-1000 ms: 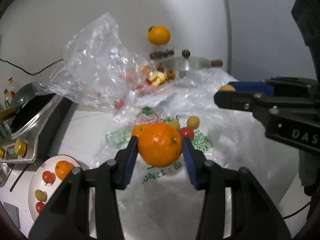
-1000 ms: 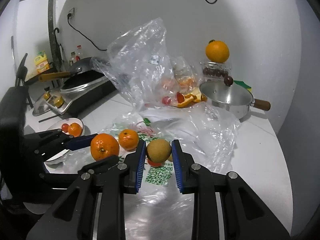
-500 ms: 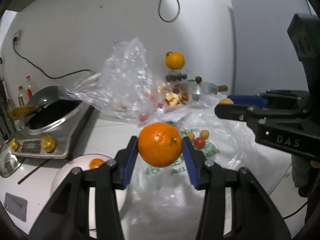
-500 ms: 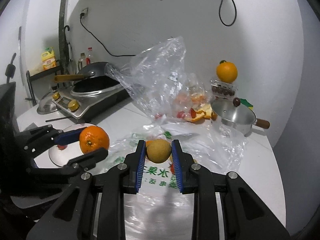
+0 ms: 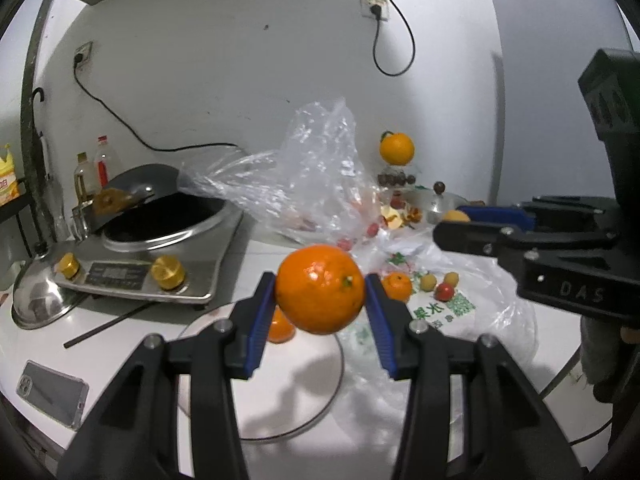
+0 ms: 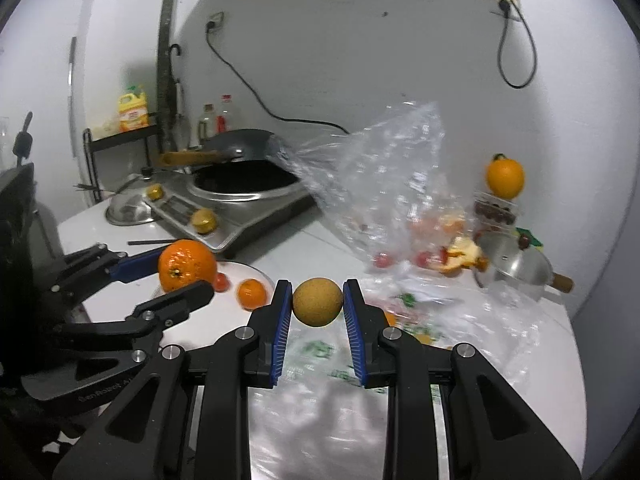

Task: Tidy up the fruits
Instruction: 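Carry the yellow fruit in the right gripper and mandarin in the left over the plate, then open the right gripper releasing the yellow fruit while the left releases the mandarin onto the plate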

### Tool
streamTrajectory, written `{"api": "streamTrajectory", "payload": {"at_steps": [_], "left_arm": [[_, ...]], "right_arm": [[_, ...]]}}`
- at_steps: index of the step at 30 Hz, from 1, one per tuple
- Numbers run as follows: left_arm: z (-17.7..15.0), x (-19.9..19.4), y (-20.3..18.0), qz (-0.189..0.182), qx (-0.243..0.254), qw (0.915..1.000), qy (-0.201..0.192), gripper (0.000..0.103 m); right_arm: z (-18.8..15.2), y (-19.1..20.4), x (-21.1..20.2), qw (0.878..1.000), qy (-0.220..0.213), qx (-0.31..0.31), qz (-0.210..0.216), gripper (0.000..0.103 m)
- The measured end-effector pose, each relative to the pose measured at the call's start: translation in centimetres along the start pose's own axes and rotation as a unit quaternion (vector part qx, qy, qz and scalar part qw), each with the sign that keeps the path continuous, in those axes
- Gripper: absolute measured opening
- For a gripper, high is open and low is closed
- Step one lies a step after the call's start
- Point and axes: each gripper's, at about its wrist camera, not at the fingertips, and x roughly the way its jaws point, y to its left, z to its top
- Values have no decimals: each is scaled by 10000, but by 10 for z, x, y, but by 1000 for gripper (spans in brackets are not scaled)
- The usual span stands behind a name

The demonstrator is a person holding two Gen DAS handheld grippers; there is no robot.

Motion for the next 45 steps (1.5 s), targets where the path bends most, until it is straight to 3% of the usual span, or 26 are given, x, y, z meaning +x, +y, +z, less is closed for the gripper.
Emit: {"api": "streamTrajectory", "payload": {"at_steps": [9, 17, 31, 40, 45], "left_arm": [[-9, -16, 36, 126, -168, 9997, -98, 46], [-28, -11, 62, 270, -237, 9993, 112, 46], [-55, 52, 71, 140, -63, 9967, 793, 46], [-55, 75, 68, 4, 0, 9948, 1023, 46], [-59, 96, 71, 86, -13, 9903, 1387, 46]], "right_arm": [[12, 43, 13, 9995, 47, -274, 118, 28], [12, 63, 32, 9987, 211, -417, 179, 28], [-2, 63, 84, 9968, 677, -335, 257, 28], [-14, 53, 119, 9946, 947, -210, 355, 28], [-18, 49, 136, 9935, 1047, -141, 417, 28]]}}
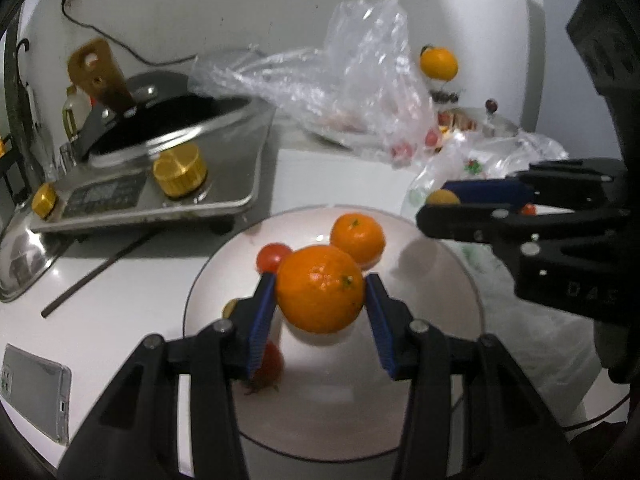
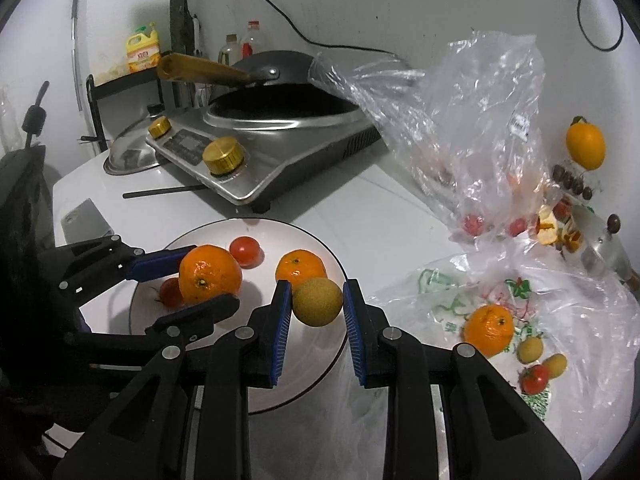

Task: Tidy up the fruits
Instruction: 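Open the right gripper releasing the yellow fruit while the left releases the mandarin onto the plate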

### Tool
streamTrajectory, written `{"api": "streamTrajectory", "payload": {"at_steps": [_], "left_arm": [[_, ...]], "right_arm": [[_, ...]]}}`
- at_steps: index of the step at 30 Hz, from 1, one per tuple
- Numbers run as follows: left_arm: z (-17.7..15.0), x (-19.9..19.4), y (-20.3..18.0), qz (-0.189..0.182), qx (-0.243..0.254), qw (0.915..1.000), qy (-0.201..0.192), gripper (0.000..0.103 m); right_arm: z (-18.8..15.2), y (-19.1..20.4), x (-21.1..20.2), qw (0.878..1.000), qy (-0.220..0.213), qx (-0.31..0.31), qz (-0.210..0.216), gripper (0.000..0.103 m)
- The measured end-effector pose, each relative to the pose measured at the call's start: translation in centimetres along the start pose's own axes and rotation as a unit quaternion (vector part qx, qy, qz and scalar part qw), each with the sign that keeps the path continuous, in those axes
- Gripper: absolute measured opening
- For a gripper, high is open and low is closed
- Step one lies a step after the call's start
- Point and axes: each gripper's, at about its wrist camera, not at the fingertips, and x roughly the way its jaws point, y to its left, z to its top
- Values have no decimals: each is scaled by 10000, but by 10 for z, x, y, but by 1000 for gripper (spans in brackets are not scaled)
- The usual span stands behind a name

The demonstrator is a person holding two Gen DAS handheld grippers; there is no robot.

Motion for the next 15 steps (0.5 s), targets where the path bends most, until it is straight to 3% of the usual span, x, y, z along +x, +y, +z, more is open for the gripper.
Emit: {"api": "streamTrajectory", "payload": {"at_steps": [7, 15], "left_arm": [[2, 12, 0, -14, 35, 9997, 256, 46], [1, 8, 3, -107, -38, 9998, 165, 51]], "right_arm": [[-3, 0, 22, 9997, 191, 26, 118, 28], [-4, 2, 36, 9993, 354, 50, 129, 28]]}}
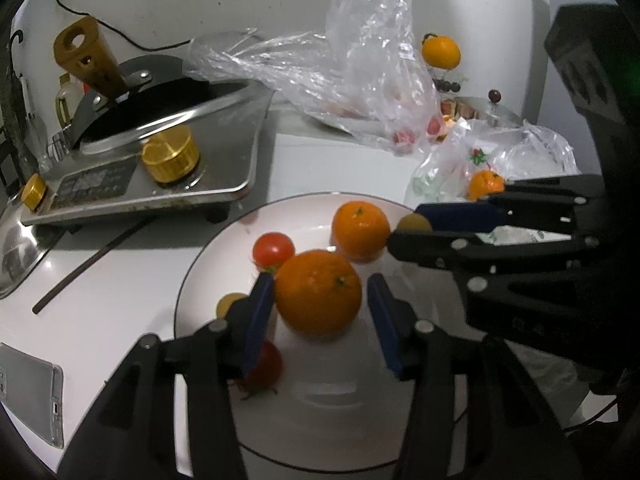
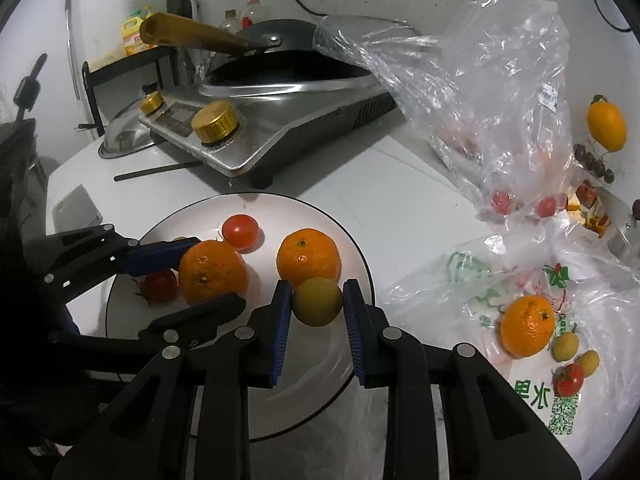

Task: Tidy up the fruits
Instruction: 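Open the right gripper releasing the yellow fruit while the left releases the mandarin onto the plate, then move both open grippers back over the fruit on the bag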

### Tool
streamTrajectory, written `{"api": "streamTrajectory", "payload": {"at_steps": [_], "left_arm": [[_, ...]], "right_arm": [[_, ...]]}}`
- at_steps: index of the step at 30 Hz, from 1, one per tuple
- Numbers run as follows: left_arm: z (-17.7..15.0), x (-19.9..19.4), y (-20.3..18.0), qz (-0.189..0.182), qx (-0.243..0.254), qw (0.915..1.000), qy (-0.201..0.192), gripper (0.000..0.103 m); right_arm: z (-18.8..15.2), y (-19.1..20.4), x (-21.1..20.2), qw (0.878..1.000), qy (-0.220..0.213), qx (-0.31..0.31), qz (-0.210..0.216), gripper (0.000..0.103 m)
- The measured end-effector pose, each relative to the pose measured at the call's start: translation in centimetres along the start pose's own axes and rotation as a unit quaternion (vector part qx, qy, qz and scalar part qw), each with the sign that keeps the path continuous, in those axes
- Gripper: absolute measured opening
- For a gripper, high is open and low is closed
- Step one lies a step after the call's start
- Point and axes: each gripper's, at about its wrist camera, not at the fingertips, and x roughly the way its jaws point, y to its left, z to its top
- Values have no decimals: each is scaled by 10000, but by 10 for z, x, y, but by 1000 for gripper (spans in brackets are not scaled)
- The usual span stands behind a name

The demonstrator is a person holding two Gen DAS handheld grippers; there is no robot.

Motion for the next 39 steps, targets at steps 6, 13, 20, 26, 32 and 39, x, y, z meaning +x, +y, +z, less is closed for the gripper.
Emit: {"api": "streamTrajectory", "payload": {"at_steps": [6, 13, 20, 26, 32, 39], "left_arm": [[-1, -5, 5, -63, -96, 9999, -90, 53], [-3, -19, 11, 34, -141, 9996, -230, 54], [-4, -36, 9, 116, -159, 9992, -348, 54], [-2, -57, 1, 76, -248, 9978, -606, 76], [5, -72, -18, 48, -173, 9972, -728, 76], [13, -93, -47, 15, -235, 9916, -1269, 76]], "right_arm": [[-1, -2, 6, 9998, 138, 14, -121, 28], [-1, 3, 2, 9998, 134, -23, -165, 29], [-1, 5, -19, 9997, -24, -28, -247, 31], [-4, 4, -48, 9991, -257, -23, -338, 31], [-12, -7, -83, 9974, -549, 64, -453, 31], [-26, -22, -123, 9933, -893, 109, -724, 38]]}}
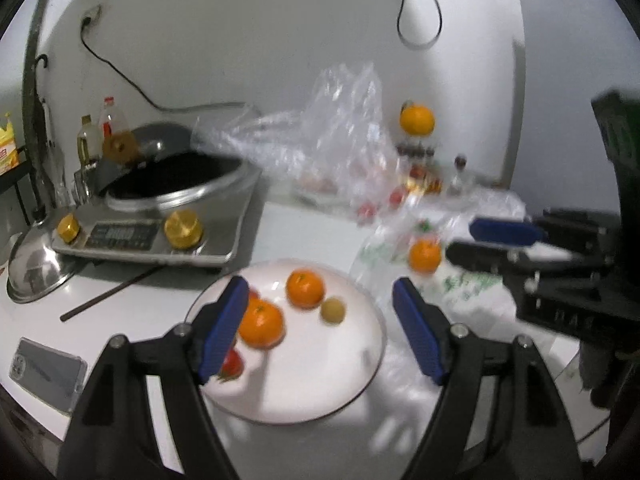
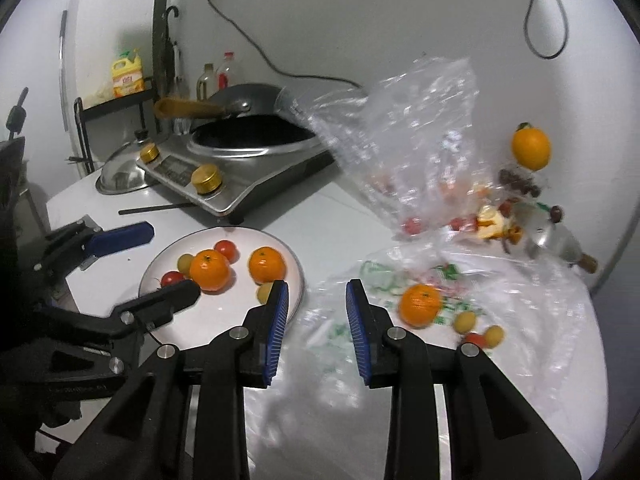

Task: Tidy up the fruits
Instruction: 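Move both open grippers back over the fruit on the bag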

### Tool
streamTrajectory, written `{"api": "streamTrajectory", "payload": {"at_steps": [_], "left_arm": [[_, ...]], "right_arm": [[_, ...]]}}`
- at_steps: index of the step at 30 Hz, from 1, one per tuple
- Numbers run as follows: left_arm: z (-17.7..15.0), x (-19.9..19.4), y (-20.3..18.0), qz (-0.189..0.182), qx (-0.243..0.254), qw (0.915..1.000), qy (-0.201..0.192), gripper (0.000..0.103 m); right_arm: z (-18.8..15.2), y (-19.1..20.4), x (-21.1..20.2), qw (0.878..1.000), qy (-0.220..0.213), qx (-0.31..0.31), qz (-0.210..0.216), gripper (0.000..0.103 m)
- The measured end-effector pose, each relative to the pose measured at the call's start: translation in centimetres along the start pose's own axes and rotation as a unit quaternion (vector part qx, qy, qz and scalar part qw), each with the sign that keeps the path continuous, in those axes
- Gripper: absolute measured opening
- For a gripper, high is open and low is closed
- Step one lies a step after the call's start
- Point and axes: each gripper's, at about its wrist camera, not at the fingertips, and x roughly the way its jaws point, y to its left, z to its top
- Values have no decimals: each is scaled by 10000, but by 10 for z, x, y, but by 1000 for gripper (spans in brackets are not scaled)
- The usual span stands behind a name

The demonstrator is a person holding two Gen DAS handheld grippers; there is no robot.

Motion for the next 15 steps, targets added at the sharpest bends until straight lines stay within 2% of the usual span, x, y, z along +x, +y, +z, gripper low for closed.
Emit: {"api": "streamTrajectory", "payload": {"at_steps": [3, 6, 13, 15], "left_arm": [[3, -10, -7, 169, -171, 9989, -397, 76], [10, -14, -19, 146, -207, 9979, -589, 76], [20, -16, -51, -12, -175, 9977, -659, 76], [22, -16, -58, -118, -261, 9972, -684, 76]], "right_arm": [[-4, -10, -15, 9998, -164, 0, -143, 43], [-8, -23, -29, 9988, -388, 17, -309, 55], [-15, -56, -57, 9920, -997, -97, -762, 71], [-17, -64, -63, 9901, -1087, -138, -874, 72]]}}
